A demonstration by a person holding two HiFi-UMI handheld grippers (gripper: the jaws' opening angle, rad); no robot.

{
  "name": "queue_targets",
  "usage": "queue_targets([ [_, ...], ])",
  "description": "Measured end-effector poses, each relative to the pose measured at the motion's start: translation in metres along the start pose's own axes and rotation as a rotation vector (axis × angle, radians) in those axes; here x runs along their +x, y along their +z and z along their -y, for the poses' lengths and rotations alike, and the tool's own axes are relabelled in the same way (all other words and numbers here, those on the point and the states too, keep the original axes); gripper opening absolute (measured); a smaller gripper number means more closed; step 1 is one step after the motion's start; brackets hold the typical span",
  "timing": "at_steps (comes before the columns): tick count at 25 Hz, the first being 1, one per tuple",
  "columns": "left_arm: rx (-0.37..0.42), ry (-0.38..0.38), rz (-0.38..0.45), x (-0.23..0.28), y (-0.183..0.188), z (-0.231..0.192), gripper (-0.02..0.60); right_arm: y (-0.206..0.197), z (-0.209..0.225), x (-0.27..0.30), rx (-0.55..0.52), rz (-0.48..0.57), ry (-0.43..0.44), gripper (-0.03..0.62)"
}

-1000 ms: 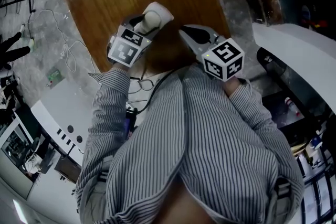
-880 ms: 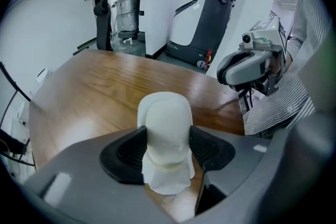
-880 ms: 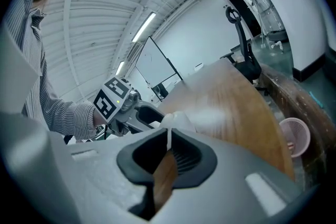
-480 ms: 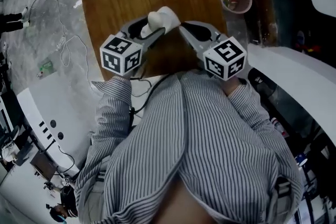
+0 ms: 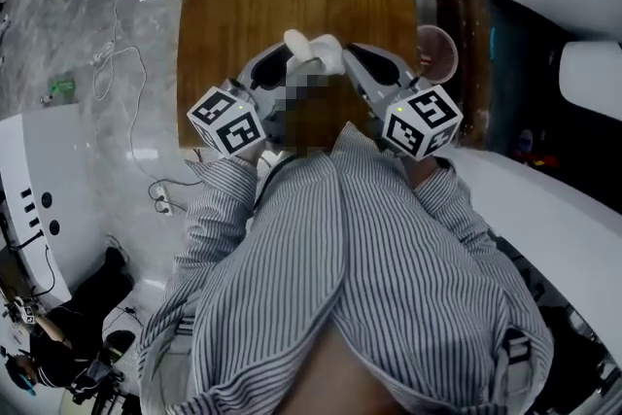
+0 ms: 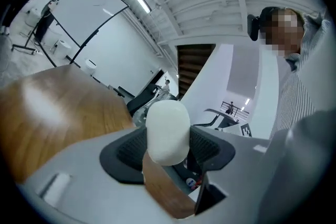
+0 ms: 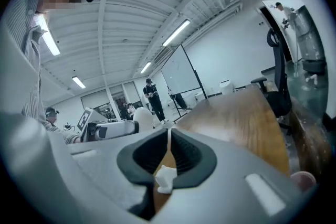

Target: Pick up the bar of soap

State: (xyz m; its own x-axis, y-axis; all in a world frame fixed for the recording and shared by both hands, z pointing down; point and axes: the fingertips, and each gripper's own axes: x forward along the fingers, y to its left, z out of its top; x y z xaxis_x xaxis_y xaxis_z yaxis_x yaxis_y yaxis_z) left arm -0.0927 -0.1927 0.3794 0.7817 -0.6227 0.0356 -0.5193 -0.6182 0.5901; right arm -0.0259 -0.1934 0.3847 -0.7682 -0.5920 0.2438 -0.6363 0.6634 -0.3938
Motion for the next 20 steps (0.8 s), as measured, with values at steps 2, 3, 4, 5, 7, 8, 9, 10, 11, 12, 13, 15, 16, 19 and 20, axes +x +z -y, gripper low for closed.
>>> queue_targets([
  [2, -0.02, -0.004, 0.053, -0.009, 0.008, 0.002, 0.262, 0.004, -0.009, 0.007, 0.013, 0.007, 0.017, 0.009],
  [3, -0.025, -0.002, 0.072, -0.011, 0.009, 0.003, 0.262, 0.004, -0.01, 0.01, 0.012, 0.006, 0.028, 0.005],
  [4, -0.03, 0.001, 0.084, -0.012, 0.008, 0.004, 0.262, 0.002, -0.01, 0.012, 0.008, 0.004, 0.036, 0.005],
  [5, -0.037, 0.002, 0.091, -0.013, 0.007, 0.005, 0.262, 0.0, -0.009, 0.013, 0.004, 0.001, 0.043, 0.005],
  [7, -0.044, 0.007, 0.099, -0.016, 0.005, 0.004, 0.262, -0.002, -0.011, 0.016, 0.0, -0.002, 0.053, 0.003],
  [8, -0.043, 0.012, 0.101, -0.017, 0.005, 0.004, 0.262, -0.002, -0.012, 0.017, -0.001, -0.004, 0.057, 0.003],
  [9, -0.038, 0.016, 0.104, -0.019, 0.006, 0.004, 0.262, -0.002, -0.014, 0.018, -0.002, -0.007, 0.06, 0.003],
  [10, -0.032, 0.019, 0.107, -0.02, 0.007, 0.004, 0.262, -0.002, -0.015, 0.018, -0.004, -0.01, 0.061, 0.003],
  [11, -0.028, 0.02, 0.111, -0.021, 0.008, 0.004, 0.262, -0.002, -0.016, 0.019, -0.006, -0.013, 0.061, 0.002],
  [12, -0.026, 0.021, 0.113, -0.021, 0.009, 0.004, 0.262, -0.003, -0.016, 0.018, -0.009, -0.015, 0.059, 0.002],
  [13, -0.03, 0.023, 0.113, -0.021, 0.008, 0.004, 0.262, -0.004, -0.015, 0.018, -0.012, -0.017, 0.055, 0.002],
  [15, -0.041, 0.023, 0.111, -0.019, 0.005, 0.005, 0.262, -0.006, -0.014, 0.014, -0.02, -0.021, 0.05, 0.002],
  [16, -0.043, 0.021, 0.111, -0.018, 0.002, 0.006, 0.262, -0.007, -0.013, 0.013, -0.025, -0.023, 0.05, 0.002],
  [19, -0.041, 0.014, 0.106, -0.014, -0.001, 0.008, 0.262, -0.008, -0.012, 0.011, -0.031, -0.025, 0.047, 0.002],
  [20, -0.041, 0.012, 0.102, -0.013, 0.0, 0.008, 0.262, -0.008, -0.012, 0.011, -0.031, -0.025, 0.045, 0.002],
])
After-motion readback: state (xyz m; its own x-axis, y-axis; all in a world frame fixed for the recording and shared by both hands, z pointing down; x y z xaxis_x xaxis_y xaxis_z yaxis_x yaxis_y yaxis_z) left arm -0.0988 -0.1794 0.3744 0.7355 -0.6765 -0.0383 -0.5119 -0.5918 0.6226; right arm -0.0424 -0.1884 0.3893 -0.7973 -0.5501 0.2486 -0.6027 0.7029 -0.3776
